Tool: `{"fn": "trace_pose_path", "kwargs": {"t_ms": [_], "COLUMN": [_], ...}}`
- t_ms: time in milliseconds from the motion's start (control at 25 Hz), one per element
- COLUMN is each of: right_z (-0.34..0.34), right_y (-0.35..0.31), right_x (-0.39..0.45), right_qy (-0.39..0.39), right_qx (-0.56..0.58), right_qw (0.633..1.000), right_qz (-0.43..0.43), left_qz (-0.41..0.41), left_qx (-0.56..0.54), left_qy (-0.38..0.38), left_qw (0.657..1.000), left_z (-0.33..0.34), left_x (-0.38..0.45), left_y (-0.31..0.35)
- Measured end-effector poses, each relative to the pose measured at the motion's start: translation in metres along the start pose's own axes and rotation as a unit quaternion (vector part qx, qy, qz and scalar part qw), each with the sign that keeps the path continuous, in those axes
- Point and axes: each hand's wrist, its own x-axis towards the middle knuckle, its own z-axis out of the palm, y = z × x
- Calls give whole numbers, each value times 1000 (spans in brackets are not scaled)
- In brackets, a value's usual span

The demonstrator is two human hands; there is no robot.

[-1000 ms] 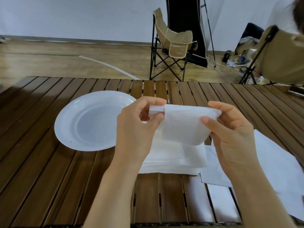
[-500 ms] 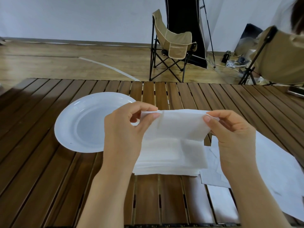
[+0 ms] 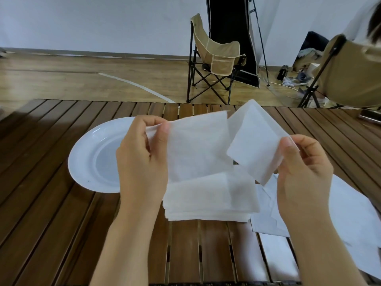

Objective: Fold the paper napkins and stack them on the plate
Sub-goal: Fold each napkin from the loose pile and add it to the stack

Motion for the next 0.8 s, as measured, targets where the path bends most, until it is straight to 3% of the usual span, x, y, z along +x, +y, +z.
{"fn": "trace_pose_path", "kwargs": {"t_ms": [160, 280, 680, 800], "right_z": [-1, 1, 13, 20], "right_y": [2, 4, -14, -2], "right_x": [0, -2, -15, -16], "right_qy": [-3, -16, -137, -140], "right_qx": [-8, -31, 47, -87], "right_qw": [1000, 999, 983, 980], "right_qz": [27, 38, 112, 112], "left_qz": [-108, -129, -160, -176], "left_qx": [114, 168, 141, 132], "left_qy": [-138, -210, -166, -157], "left_qw": [978, 955, 963, 963], "left_z": [13, 22, 28, 30], "left_x": [-6, -12, -9, -10], "left_y": [-21, -30, -29, -27]}}
